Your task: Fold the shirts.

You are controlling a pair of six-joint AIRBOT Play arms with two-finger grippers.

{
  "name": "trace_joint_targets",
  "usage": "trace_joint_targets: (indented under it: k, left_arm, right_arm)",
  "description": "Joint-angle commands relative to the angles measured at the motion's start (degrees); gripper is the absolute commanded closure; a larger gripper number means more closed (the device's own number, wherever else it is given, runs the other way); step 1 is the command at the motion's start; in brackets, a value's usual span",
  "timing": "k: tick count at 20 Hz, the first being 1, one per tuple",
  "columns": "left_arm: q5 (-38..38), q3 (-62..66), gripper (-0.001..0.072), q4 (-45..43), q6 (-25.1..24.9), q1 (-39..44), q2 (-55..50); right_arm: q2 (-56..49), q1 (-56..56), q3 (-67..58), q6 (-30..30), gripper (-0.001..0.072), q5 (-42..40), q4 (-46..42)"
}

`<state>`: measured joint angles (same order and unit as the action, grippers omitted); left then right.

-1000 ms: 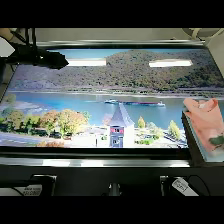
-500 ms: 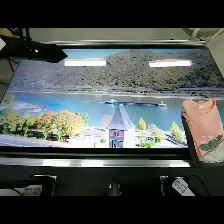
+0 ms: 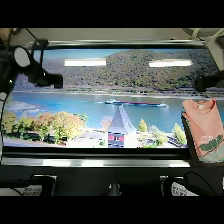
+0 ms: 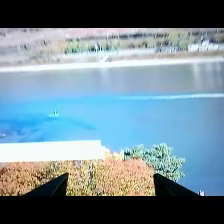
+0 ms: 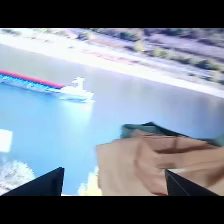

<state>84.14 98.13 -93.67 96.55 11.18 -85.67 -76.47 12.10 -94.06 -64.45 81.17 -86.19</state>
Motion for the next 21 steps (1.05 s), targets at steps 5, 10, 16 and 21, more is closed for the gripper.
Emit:
trace_joint_targets:
  k: [5, 10, 16, 21]
  left_arm:
    - [-6.05, -15.06, 0.0076, -1.88, 8.26, -0.04, 7.41]
    - [-6.01, -15.06, 0.0076, -1.88, 8.28, -0.02, 7.08]
    - [-6.01, -15.06, 0.0076, -1.88, 8.28, -0.02, 7.08]
    - [-6.01, -15.06, 0.0076, -1.88, 8.28, -0.02, 7.08]
  right_arm:
    - [-5.73, -6.60, -0.11, 0.85, 0.0018, 6.12, 2.86]
    - [-5.73, -6.60, -0.11, 0.83, 0.0026, 5.68, 2.40]
    - [-5.73, -6.60, -0.11, 0.85, 0.0026, 5.68, 2.40]
    - [-5.73, -6.60, -0.11, 0.83, 0.0026, 5.68, 2.40]
